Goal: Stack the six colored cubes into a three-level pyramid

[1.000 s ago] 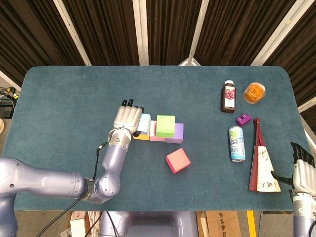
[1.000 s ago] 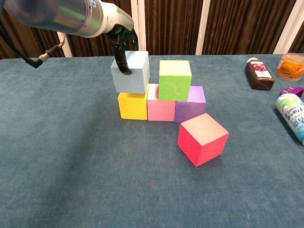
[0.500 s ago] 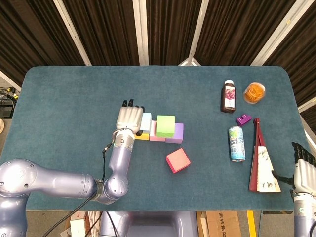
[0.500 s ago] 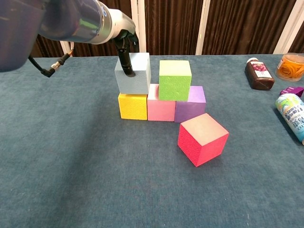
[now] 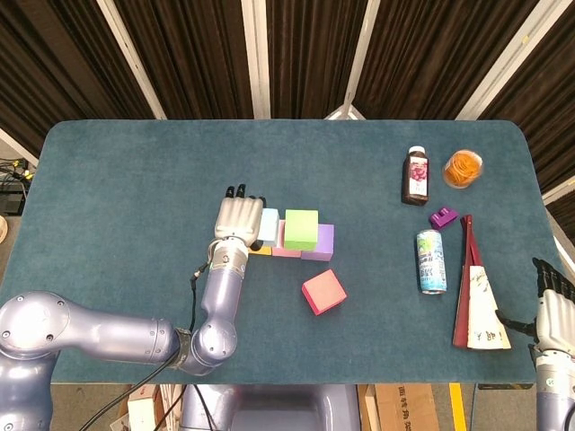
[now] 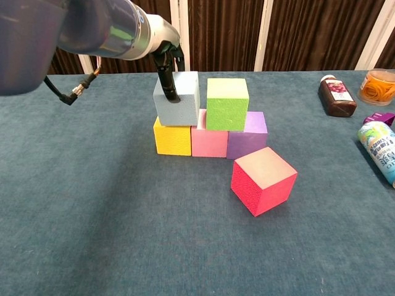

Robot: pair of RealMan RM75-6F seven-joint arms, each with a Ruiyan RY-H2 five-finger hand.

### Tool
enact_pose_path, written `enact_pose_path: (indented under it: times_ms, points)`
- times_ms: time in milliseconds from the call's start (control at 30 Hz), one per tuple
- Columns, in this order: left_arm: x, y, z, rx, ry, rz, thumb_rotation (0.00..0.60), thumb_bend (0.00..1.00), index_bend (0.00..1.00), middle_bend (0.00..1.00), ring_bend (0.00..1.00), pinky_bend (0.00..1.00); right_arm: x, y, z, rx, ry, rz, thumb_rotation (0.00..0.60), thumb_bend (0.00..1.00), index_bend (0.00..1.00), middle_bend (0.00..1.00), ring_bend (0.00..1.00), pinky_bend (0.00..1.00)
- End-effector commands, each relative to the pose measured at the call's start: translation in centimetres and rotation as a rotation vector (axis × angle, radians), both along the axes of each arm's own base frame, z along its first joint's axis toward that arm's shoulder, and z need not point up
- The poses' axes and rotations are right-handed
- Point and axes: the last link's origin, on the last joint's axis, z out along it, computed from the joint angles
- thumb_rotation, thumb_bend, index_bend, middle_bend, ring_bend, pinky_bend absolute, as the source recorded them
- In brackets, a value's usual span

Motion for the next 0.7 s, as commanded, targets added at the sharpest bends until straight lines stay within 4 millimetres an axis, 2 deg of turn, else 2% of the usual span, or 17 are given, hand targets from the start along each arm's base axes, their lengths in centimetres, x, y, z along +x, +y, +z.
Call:
enact_pose_path:
  times_ms: [33,700]
  points:
    - [0.04,-0.05,-0.04,0.0,0.0,0.003,0.6,0.36,0.36,0.31,0.0,0.0,-0.02,0.0,0.03,-0.001,0.001,-0.001,0.6,0.2,0.06,0.08,0.03,0.0]
    - [0.6,0.06,-0.37,0.015,-0.012,-0.022,0.6,0.35,0.33,0.28,0.0,0.0,-0.05,-0.02,0.0,0.003,-0.001,-0.004,0.6,0.2,0.06,0.08,0.03,0.0]
